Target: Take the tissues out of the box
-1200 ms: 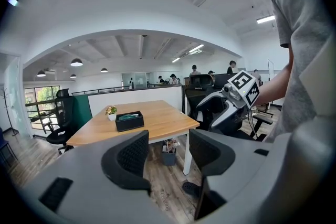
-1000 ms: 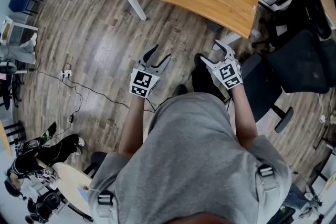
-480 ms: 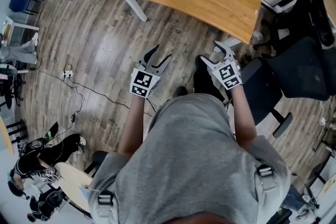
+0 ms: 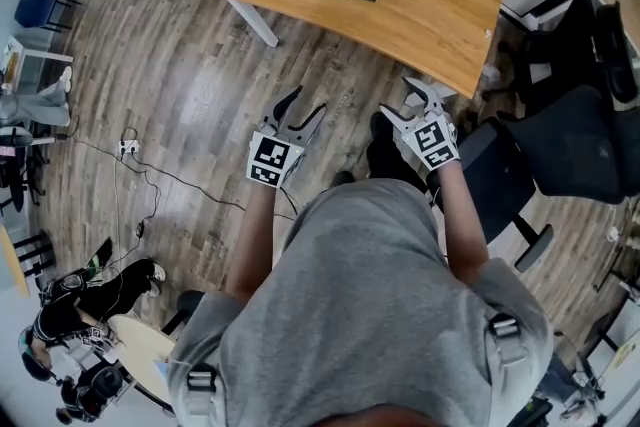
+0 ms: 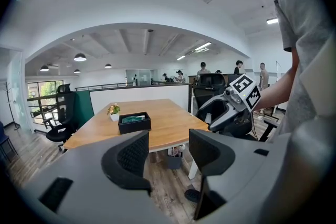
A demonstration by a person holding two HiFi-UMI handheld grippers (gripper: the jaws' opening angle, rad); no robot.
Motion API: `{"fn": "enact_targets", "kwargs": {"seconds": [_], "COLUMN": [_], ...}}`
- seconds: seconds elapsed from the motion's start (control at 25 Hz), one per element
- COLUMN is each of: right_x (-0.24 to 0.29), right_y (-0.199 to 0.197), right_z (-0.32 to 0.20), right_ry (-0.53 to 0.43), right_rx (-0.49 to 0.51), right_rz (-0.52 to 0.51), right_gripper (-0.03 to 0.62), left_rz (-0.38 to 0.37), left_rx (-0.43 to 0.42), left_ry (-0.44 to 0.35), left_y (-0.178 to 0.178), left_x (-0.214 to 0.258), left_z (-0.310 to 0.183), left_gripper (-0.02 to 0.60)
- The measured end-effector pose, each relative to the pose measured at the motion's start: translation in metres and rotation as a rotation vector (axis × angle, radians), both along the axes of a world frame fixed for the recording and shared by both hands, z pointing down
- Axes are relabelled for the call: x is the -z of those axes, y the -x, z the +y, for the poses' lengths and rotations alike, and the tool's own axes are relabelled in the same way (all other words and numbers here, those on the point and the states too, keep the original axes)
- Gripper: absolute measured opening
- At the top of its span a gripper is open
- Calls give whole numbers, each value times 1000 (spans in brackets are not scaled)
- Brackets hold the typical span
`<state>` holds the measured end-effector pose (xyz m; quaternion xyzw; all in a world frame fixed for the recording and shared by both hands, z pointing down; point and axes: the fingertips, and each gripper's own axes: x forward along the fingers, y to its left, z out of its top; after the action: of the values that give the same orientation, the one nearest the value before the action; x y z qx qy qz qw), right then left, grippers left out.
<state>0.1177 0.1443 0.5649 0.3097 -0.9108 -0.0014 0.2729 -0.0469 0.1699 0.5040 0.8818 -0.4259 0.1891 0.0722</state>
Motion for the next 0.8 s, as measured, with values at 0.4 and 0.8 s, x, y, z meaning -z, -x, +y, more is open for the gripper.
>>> {"fn": "enact_targets", "kwargs": {"seconds": [0.4,0.8], "right_x": [3,0], "right_y": [-12,-20], "right_z": [-44,-93], "right_ry": [36,40], "right_rx": [-12,39], "right_rz": [-40,-15], "right_gripper": [314,311], "left_rz": [-6,6], "left_rx": [11,26], "left_ry": [-1,34], "left_y": [-10,-27], "left_x": [0,0], "left_z": [-41,-83], "left_gripper": [255,255]}}
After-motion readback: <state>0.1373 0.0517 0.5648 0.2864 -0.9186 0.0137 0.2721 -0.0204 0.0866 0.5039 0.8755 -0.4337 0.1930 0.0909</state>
